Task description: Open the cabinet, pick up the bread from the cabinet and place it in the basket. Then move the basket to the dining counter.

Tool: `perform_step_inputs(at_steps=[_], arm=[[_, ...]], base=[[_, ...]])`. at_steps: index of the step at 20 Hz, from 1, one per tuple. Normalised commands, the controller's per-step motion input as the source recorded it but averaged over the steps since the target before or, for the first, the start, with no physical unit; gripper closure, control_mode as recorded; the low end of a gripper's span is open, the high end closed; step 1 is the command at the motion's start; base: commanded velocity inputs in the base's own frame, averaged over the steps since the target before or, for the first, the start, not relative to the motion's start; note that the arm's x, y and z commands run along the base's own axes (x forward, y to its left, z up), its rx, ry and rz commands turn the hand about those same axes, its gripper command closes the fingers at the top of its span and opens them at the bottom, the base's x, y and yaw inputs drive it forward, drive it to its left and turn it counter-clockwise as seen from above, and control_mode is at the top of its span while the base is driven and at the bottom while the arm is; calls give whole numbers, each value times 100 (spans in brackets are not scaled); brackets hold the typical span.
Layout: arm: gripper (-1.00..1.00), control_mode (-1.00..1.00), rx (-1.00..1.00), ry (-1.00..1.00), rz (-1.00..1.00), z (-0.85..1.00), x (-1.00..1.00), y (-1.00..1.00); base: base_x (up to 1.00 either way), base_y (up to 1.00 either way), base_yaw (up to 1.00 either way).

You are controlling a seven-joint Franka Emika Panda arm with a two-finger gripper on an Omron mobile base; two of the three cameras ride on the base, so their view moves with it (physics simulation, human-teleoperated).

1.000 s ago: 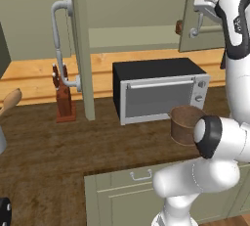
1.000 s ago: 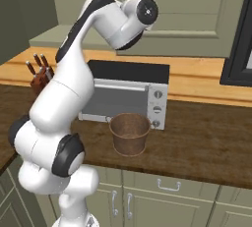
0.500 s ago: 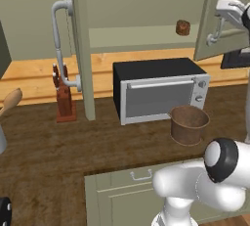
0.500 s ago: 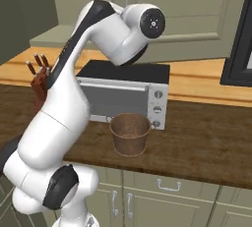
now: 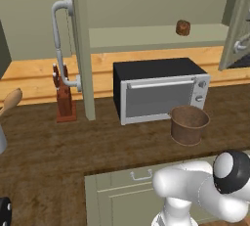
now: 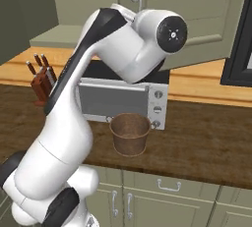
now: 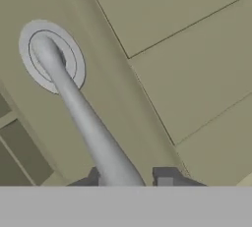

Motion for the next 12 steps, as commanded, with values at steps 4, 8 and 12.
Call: perform_step_inputs(at_steps=[4,8,12], arm=[[-100,-100,4,8,0,14,-100,-57],[-100,-100,1,21,0,-32,-61,12],[-100,-100,10,17,0,-73,-11,34]], base=[[0,0,0],[0,0,0],[0,0,0]])
